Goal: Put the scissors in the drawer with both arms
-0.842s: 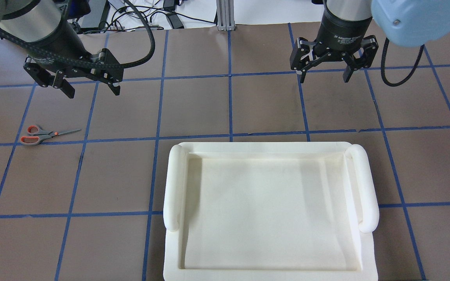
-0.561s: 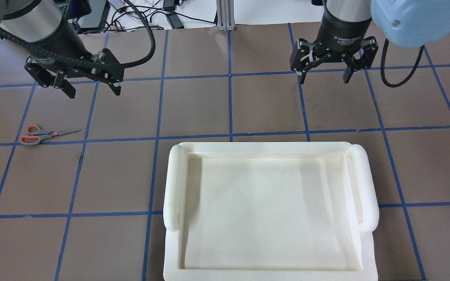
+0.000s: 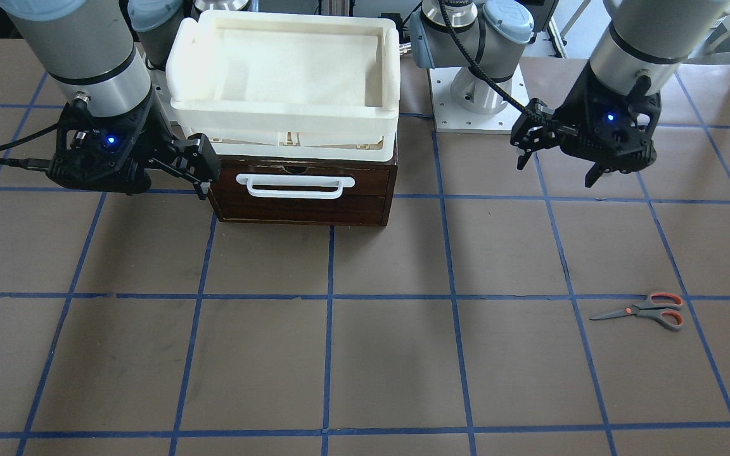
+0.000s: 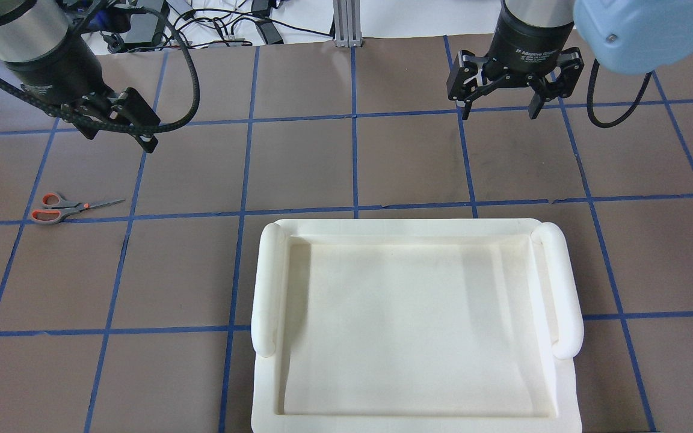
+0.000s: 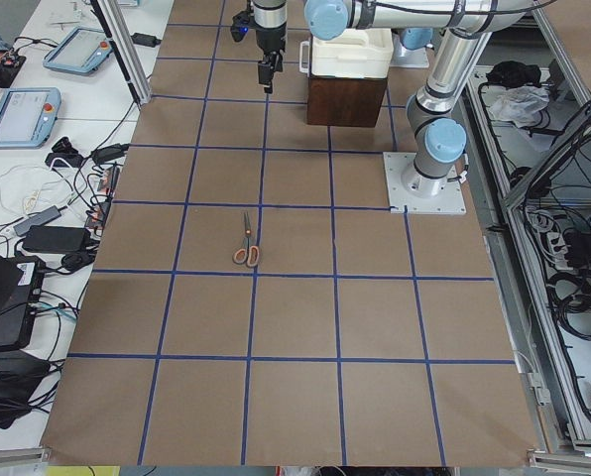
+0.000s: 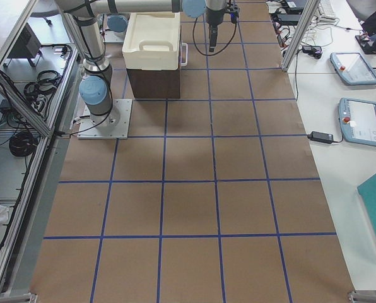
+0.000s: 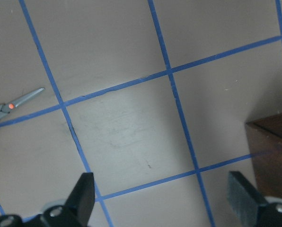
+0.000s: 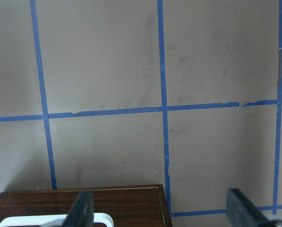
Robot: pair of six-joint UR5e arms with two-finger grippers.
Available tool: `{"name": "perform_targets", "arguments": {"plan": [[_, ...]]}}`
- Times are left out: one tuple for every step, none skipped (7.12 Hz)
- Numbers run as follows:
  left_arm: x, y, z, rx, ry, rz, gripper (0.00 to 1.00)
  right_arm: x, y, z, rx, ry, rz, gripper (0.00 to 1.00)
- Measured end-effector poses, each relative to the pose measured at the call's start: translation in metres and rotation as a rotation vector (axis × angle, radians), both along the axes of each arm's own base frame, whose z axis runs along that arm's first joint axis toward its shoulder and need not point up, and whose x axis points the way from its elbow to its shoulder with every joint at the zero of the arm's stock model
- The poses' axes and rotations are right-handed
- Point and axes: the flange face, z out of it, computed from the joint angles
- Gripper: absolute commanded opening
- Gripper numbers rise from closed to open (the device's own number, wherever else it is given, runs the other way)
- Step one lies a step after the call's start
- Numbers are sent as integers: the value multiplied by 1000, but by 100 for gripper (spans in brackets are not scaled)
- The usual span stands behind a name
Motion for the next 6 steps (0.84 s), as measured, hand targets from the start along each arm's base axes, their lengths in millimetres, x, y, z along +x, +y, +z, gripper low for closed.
{"name": "perform_targets", "arguments": {"plan": [[25, -18, -17, 3, 2, -170, 100, 1, -1, -1, -6, 0, -59, 100], [48, -33, -36, 20, 10, -318, 100, 3, -2, -3, -6, -1, -204, 100], [77, -44, -57, 48, 28, -471, 100, 5, -4, -11, 3, -2, -446, 100], [105, -50, -81, 70, 50, -585, 100, 8, -7, -22, 18, 4, -664, 100], [127, -58, -103, 64, 50, -628, 100, 14, -10, -34, 35, 16, -844, 100], [138, -68, -118, 32, 25, -634, 100, 25, -12, -47, 50, 33, -989, 100]]}}
